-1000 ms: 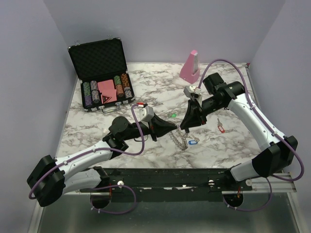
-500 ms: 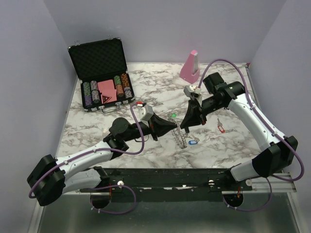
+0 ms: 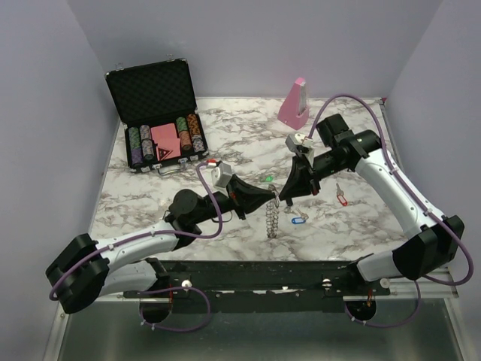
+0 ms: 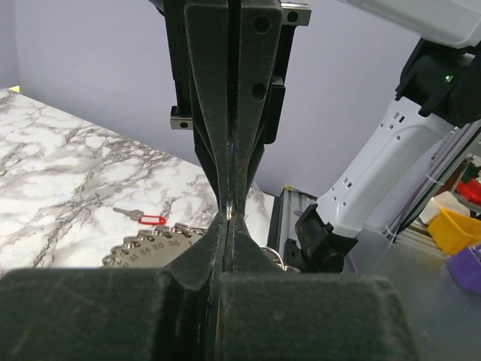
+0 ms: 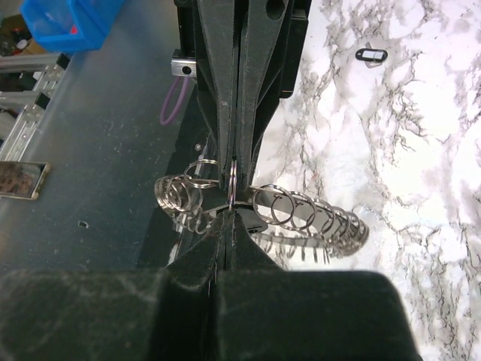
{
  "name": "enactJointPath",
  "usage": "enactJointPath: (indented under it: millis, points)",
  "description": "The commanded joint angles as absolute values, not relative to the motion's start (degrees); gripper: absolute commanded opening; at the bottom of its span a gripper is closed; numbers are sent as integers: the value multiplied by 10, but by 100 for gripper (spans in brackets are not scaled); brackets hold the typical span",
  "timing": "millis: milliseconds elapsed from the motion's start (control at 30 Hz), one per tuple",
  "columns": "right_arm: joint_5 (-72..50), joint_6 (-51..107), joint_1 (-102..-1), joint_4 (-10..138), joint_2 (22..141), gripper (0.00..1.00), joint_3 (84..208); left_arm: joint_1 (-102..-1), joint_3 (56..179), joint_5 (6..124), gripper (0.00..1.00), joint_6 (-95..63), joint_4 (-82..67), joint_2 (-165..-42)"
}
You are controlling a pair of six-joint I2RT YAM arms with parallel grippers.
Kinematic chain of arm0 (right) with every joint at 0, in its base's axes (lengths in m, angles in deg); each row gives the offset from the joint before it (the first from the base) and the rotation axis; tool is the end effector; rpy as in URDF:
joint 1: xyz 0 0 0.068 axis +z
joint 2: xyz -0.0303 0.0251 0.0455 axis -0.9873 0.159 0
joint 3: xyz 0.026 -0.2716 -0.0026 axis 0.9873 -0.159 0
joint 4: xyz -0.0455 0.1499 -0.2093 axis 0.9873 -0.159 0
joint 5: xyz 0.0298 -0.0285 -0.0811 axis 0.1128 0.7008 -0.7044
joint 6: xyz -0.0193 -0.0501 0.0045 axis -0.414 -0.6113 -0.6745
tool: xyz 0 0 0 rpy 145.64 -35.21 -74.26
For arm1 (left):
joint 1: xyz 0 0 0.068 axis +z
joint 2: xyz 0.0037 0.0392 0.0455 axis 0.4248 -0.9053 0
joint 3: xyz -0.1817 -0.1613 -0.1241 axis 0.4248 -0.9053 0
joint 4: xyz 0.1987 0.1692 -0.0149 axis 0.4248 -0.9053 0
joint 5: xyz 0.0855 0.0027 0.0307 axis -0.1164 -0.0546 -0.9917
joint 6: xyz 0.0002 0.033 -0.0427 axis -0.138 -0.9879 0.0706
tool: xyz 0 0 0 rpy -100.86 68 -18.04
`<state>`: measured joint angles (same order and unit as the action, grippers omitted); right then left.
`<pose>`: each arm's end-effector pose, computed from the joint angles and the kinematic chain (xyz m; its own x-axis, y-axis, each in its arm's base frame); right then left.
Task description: Put the keys on the keyring
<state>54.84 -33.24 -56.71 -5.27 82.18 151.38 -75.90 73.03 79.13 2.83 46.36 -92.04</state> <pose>0.2187 0.1352 0.3522 -0.1709 -0.3374 -0.9257 -0.9373 -0.2339 0.2583 0.1399 -0.1929 0.2912 -0.2950 -0.3839 -0.8750 0.9212 0.1291 -0.3671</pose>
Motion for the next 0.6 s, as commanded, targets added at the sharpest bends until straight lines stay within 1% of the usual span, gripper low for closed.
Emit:
enactJointPath:
  millis: [0,233,433,467,567]
  points:
    - [554,-324,-567,-35,807,0,1501,-762,729,766,0,58,549,-923]
    - [553,-326,-566,-33,804,0,1499,-763,729,752,0,74,564,-929]
    - [547,-330,-566,-36,797,0,1503,-765,730,754,0,71,540,-931]
    - [545,-329,-566,-35,796,1,1502,-765,730,754,0,69,535,-929]
    - [541,-328,-566,-34,790,11,1501,-765,730,757,0,58,514,-921]
